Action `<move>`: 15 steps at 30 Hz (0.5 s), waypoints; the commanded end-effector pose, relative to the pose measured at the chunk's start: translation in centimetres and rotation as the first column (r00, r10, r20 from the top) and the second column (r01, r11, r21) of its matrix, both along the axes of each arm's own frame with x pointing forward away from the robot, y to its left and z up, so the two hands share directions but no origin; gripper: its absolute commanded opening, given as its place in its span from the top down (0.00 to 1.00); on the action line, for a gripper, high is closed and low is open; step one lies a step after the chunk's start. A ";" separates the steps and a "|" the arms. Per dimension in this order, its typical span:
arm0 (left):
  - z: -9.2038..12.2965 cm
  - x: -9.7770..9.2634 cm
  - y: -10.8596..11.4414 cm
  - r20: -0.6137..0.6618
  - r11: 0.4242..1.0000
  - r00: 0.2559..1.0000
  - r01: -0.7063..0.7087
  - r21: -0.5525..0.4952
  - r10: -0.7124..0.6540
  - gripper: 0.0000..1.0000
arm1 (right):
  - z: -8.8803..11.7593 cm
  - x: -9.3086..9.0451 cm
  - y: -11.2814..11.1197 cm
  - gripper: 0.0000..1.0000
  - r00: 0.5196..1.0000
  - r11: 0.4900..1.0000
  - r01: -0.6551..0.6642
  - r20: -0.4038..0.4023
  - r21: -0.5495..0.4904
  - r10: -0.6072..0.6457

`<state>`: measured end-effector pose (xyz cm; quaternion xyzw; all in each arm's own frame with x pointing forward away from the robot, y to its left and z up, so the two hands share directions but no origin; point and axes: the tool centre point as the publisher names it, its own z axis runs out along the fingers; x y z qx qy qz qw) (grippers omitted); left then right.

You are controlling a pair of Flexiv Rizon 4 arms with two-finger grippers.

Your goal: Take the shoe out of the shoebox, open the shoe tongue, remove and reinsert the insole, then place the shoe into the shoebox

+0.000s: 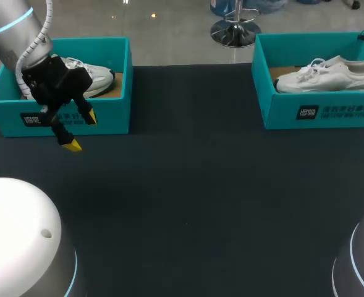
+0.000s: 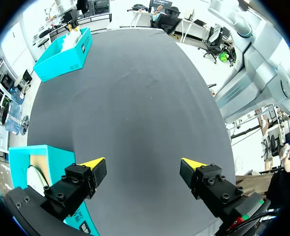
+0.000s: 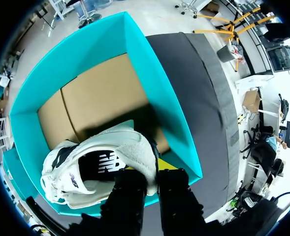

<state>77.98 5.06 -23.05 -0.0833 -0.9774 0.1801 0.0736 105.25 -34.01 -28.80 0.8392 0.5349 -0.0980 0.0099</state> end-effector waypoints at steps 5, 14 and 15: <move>0.0 0.0 0.0 0.000 1.000 1.000 0.000 0.003 0.000 0.00 | -2.7 0.3 -0.4 1.00 1.000 1.000 0.013 -0.014 0.016 -0.013; 0.0 0.0 0.0 0.000 1.000 1.000 0.000 0.003 0.000 0.00 | -4.6 0.3 -0.5 1.00 0.999 0.999 0.018 -0.036 0.034 -0.017; 0.0 0.0 0.0 0.000 1.000 1.000 0.000 0.003 0.000 0.00 | -4.6 0.3 -0.4 1.00 0.999 0.999 0.019 -0.036 0.034 -0.018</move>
